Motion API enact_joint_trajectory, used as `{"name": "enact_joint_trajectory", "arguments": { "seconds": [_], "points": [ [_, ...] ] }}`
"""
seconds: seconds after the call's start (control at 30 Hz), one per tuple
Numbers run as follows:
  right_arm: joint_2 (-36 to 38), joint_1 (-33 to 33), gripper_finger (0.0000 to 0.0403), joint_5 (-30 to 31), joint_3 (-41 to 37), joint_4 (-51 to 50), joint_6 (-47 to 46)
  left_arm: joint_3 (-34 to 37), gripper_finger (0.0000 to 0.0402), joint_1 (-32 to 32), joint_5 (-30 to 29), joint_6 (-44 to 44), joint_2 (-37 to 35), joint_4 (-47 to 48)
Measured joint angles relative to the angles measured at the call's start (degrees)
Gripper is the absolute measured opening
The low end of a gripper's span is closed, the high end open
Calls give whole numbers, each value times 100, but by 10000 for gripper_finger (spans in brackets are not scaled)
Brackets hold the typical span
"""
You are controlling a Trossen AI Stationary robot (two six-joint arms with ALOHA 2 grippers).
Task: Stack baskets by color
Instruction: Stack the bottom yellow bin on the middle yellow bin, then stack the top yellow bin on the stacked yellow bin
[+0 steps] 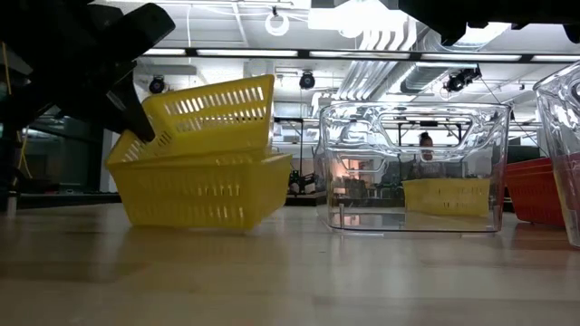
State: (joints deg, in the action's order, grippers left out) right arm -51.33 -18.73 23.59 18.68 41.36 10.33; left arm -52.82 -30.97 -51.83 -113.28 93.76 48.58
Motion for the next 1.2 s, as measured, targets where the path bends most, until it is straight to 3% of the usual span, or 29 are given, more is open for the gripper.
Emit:
{"name": "enact_joint_trajectory", "arguments": {
  "seconds": [0.2, 0.67, 0.8, 0.97, 1.07, 1.2],
  "points": [
    [0, 1, 222, 2, 0, 0, 2, -99, 14, 49, 39, 604, -85, 4],
    [-2, -1, 222, 248, 0, 63, 168, -413, 116, 575, 43, 2967, -798, 26],
    [-4, 4, 222, 718, 0, 400, 603, -411, 137, 997, -276, 4264, -1342, 97],
    [0, 323, 222, 1585, 280, 380, 1259, -424, 149, 1973, -605, 6962, -2478, -333],
    [-4, 824, 222, 1546, 545, -258, 1290, -424, 150, 2849, 227, 9150, -3231, -1327],
    [-2, 1794, 222, 954, 1172, -1577, 874, -431, 150, 4319, 3126, 11251, -3966, -2689]
  ]
}}
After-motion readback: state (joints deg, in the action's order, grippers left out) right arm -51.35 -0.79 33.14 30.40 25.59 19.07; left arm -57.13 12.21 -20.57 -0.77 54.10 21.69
